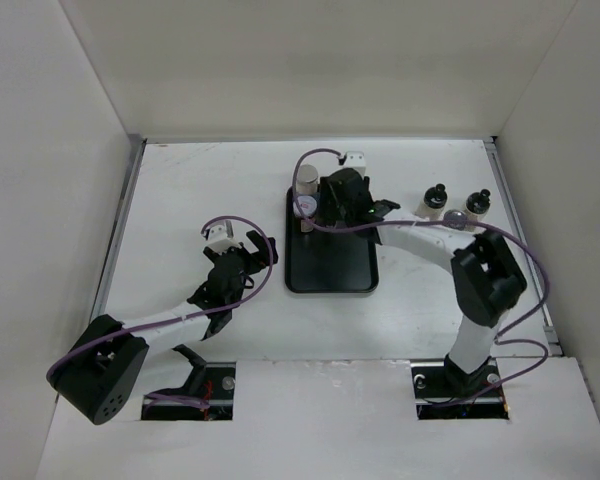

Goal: Organize the condiment bottles

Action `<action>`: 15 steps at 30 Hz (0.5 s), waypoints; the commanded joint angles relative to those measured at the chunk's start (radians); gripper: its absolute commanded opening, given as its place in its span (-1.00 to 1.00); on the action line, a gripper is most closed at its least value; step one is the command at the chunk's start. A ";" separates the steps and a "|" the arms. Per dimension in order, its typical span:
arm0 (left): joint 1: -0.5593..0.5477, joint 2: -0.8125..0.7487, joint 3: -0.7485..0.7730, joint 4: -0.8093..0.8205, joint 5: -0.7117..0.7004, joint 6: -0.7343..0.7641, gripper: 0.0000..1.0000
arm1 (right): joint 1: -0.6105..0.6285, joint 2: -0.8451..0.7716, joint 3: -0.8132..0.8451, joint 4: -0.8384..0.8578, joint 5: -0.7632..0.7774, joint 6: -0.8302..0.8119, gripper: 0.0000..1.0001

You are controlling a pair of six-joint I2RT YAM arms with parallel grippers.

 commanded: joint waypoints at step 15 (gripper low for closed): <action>-0.012 -0.004 0.010 0.055 0.007 -0.009 1.00 | -0.377 -0.692 -0.412 -0.180 0.286 0.029 0.80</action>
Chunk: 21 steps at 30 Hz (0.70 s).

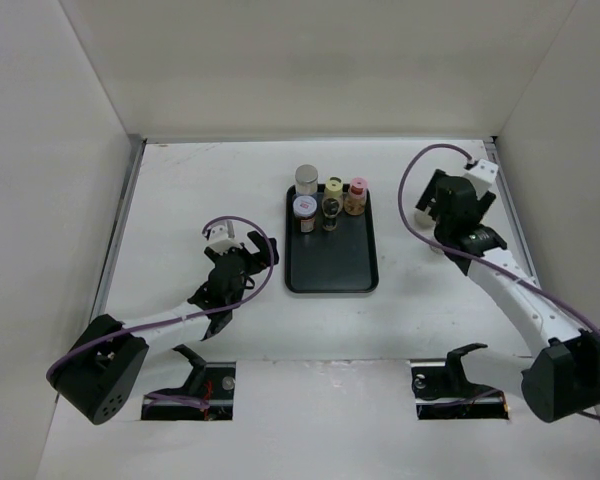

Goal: Organize the condiment bottles

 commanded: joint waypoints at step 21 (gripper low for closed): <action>-0.015 0.004 0.011 0.056 0.005 -0.010 1.00 | -0.271 0.185 -0.069 0.115 -0.135 -0.017 0.78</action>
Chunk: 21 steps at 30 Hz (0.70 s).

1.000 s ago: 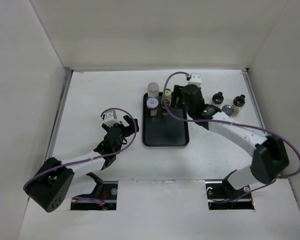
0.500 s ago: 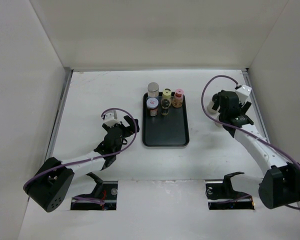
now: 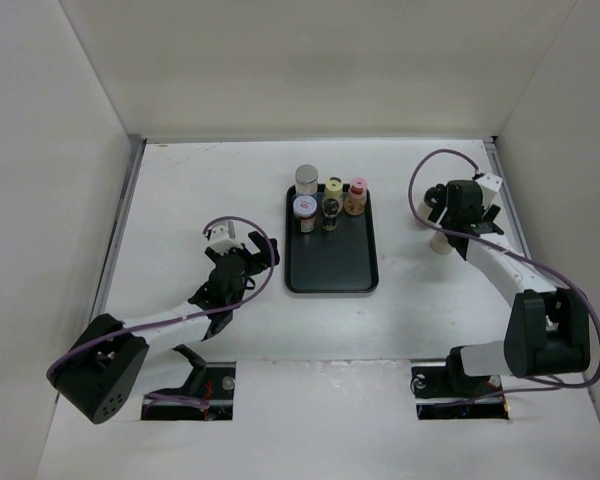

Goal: Organize the condiment bottles

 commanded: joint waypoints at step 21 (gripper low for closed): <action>-0.008 -0.001 0.011 0.061 0.009 -0.012 1.00 | 0.304 -0.113 0.072 0.129 0.007 0.004 0.03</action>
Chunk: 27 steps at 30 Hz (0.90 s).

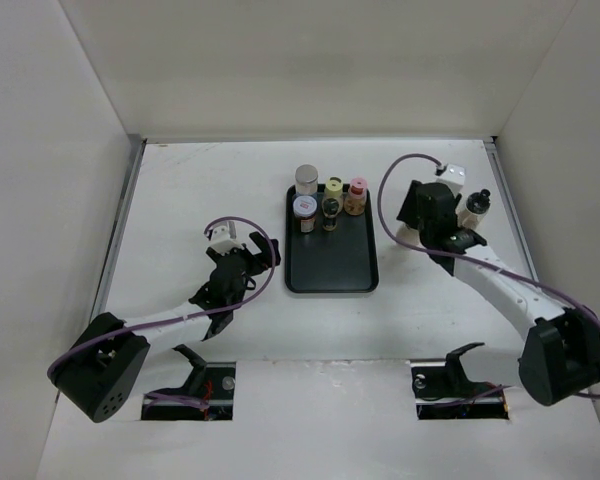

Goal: Organize the condiment bottles

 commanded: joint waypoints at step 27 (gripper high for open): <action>0.005 -0.010 0.008 0.054 0.005 -0.009 1.00 | 0.253 0.514 0.404 0.260 -0.009 -0.035 0.07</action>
